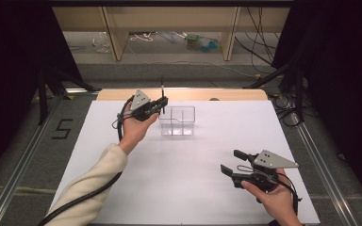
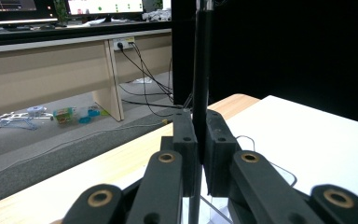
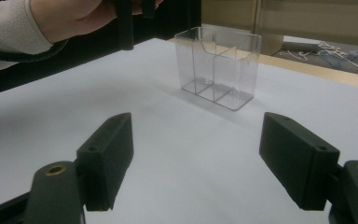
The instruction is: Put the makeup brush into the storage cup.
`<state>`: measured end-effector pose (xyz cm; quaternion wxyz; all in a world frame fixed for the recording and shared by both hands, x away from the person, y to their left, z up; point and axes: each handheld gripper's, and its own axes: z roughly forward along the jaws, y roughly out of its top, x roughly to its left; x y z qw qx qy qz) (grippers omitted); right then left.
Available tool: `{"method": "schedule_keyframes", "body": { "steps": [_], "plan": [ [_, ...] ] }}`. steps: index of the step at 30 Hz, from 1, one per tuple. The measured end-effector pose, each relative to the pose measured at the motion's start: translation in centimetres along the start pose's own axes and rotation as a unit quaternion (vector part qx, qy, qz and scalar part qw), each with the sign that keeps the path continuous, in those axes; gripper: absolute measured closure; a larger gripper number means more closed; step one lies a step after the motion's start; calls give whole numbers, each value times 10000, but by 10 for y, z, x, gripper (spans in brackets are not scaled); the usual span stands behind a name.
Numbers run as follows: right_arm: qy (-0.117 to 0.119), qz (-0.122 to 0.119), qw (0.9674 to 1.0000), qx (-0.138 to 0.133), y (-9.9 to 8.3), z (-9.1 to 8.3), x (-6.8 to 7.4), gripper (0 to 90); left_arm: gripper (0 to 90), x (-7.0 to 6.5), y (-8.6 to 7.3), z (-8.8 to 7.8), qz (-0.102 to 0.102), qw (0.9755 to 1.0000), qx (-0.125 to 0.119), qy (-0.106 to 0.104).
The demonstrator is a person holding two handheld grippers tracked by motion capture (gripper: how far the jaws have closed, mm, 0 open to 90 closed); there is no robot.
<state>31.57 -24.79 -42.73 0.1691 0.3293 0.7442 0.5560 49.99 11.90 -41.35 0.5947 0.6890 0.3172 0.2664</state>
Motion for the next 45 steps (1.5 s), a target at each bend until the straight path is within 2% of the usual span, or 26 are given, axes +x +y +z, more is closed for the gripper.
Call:
{"method": "schedule_keyframes", "body": {
  "steps": [15,16,17,45],
  "plan": [
    [4,-6,10000,-10,0,1,0,271,847,-1,-3,3,14,10000,63,-29],
    [-80,-61,9998,196,1,-2,0,271,847,-1,-3,4,-7,10000,57,-37],
    [-79,-58,9997,201,1,-2,0,271,847,-1,-3,4,-11,10000,56,-37],
    [-72,-54,9997,217,1,-3,-1,271,847,-3,-8,10,-58,9999,90,-53]
  ]
}}
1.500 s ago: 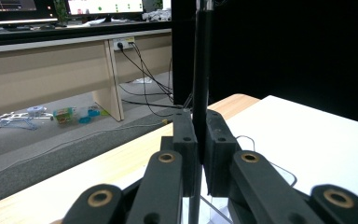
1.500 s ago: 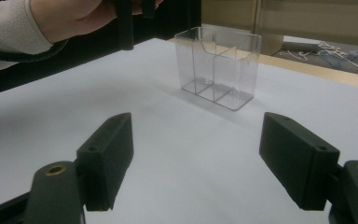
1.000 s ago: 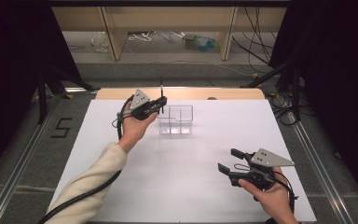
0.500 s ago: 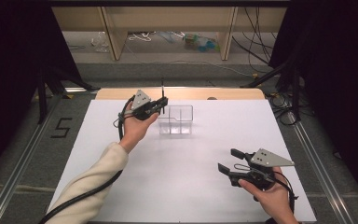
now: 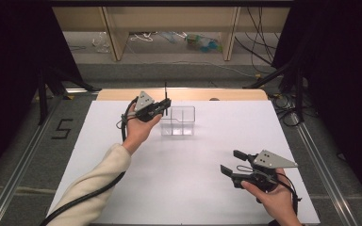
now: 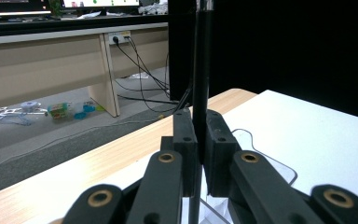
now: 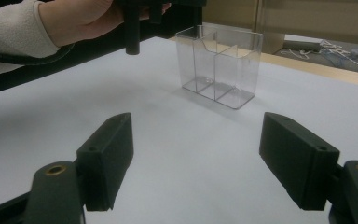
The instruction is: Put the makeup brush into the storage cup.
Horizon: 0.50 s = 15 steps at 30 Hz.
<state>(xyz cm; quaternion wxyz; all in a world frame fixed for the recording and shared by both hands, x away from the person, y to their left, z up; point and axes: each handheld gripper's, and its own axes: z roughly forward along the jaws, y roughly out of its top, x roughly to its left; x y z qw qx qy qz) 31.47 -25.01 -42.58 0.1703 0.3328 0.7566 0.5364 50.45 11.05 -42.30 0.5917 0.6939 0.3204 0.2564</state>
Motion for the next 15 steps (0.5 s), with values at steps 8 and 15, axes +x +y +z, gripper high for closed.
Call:
{"method": "schedule_keyframes", "body": {
  "steps": [8,15],
  "plan": [
    [22,12,9999,-109,-1,2,0,271,847,2,-2,1,-28,10000,20,13],
    [25,11,9999,-106,-1,2,0,271,847,2,-4,1,-43,10000,57,26]
  ]
}}
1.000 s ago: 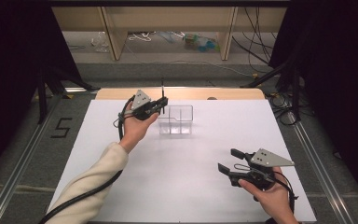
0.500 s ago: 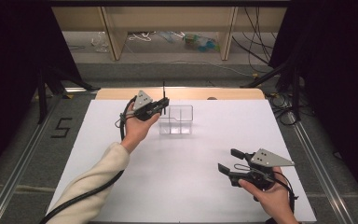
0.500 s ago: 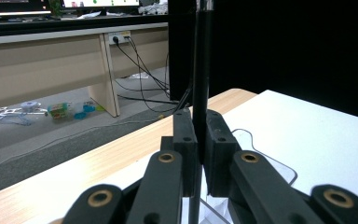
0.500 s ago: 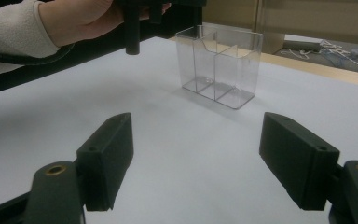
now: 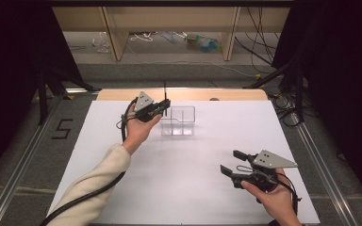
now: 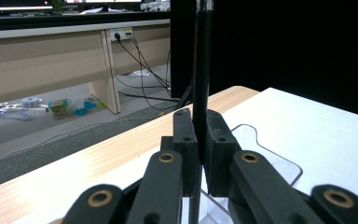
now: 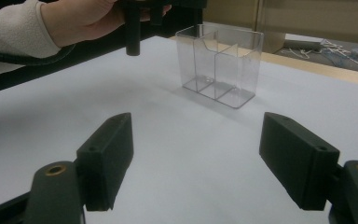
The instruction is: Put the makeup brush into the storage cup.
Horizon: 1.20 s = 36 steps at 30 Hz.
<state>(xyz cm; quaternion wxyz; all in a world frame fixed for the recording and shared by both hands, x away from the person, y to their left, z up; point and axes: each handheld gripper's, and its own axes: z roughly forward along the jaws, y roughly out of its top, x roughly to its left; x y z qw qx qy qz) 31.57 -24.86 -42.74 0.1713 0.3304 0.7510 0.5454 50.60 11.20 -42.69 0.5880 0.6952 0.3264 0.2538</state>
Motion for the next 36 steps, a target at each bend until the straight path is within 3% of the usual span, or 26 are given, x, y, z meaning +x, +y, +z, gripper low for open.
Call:
{"method": "schedule_keyframes", "body": {
  "steps": [17,19,21,34,36],
  "plan": [
    [86,60,9999,-32,-1,1,1,271,846,1,-5,2,-22,10000,73,20],
    [20,-88,9999,-119,-1,2,-1,271,846,0,-5,2,-30,10000,75,21],
    [79,36,9999,-57,-1,2,0,271,846,1,-5,2,-29,10000,77,28],
    [10,-106,9999,-28,-1,2,-1,271,846,1,-9,3,-63,9999,119,36],
    [32,-23,10000,26,-1,1,0,271,846,1,-10,3,-60,9999,138,43]
  ]
}}
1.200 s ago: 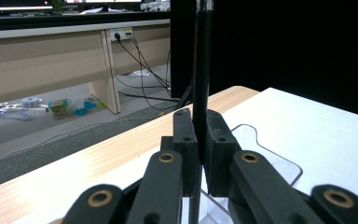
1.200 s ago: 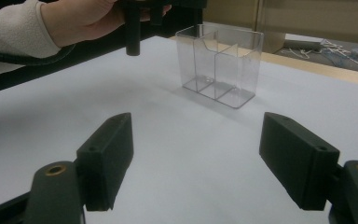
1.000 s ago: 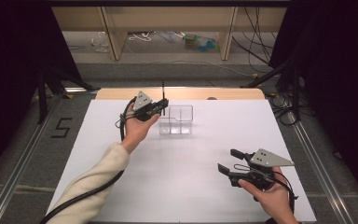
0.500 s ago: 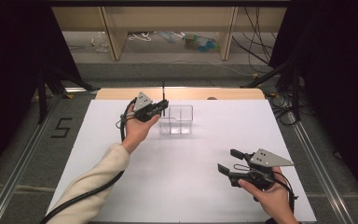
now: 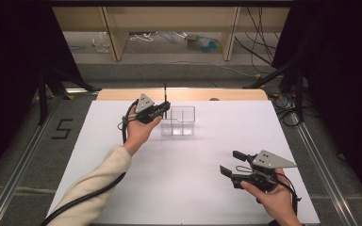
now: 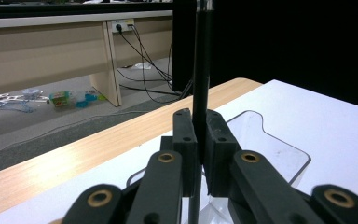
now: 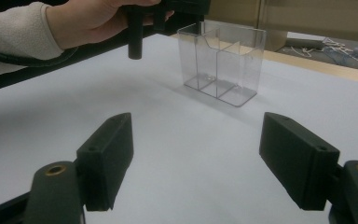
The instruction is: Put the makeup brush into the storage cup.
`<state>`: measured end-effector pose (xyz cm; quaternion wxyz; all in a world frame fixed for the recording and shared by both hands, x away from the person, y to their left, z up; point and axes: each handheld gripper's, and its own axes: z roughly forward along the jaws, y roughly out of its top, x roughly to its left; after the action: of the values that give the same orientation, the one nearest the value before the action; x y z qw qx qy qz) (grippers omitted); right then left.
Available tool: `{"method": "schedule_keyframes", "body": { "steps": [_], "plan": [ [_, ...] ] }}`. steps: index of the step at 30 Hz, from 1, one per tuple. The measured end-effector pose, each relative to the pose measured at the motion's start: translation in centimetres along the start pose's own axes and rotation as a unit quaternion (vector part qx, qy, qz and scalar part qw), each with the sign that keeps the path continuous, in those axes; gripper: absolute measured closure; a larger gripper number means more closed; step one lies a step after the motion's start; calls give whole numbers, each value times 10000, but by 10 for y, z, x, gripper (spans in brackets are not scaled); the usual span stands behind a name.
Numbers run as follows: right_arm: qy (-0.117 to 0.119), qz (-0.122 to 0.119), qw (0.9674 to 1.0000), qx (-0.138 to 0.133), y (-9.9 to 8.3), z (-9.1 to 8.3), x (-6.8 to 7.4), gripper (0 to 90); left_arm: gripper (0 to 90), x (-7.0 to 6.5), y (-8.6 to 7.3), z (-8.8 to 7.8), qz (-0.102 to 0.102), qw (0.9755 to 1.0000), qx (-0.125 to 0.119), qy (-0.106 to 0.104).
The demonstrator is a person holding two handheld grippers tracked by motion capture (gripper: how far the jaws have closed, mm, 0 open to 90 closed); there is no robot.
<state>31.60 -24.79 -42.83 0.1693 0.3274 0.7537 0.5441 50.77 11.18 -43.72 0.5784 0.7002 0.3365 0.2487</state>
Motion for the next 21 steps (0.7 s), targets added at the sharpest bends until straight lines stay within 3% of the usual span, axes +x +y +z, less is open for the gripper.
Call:
{"method": "schedule_keyframes", "body": {
  "steps": [21],
  "plan": [
    [8,-8,10000,17,0,0,0,271,845,0,-5,2,-20,10000,66,26]
  ]
}}
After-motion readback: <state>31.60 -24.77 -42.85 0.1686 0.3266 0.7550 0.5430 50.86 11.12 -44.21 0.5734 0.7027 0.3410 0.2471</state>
